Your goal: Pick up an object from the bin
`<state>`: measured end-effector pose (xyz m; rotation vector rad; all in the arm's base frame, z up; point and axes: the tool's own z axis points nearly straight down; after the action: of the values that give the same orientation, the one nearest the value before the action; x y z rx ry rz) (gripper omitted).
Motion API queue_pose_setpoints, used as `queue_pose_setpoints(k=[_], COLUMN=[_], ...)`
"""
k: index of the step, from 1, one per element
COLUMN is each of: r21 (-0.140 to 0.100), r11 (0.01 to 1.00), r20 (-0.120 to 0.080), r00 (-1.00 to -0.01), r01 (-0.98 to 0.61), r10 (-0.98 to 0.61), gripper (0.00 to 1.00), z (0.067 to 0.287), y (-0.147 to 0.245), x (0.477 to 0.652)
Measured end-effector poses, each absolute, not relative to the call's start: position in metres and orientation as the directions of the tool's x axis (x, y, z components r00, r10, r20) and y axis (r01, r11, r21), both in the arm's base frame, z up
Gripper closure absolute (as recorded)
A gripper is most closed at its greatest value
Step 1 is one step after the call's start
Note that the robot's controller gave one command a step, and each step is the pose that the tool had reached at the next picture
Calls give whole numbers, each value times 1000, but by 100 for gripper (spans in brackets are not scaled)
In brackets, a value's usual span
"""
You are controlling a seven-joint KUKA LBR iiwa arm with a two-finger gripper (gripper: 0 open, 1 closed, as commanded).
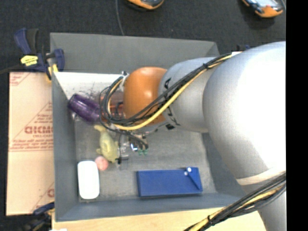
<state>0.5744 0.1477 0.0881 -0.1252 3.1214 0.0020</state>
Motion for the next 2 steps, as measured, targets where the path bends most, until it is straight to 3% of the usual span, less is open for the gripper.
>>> queue_pose_setpoints(k=[1, 2], r21=[-4, -4], r11=[995, 995], r20=[-23, -23], r00=[-994, -994], r01=[-104, -103], r10=[-104, -103], gripper=[100, 100], z=[74, 74], y=[166, 166], x=[569, 569])
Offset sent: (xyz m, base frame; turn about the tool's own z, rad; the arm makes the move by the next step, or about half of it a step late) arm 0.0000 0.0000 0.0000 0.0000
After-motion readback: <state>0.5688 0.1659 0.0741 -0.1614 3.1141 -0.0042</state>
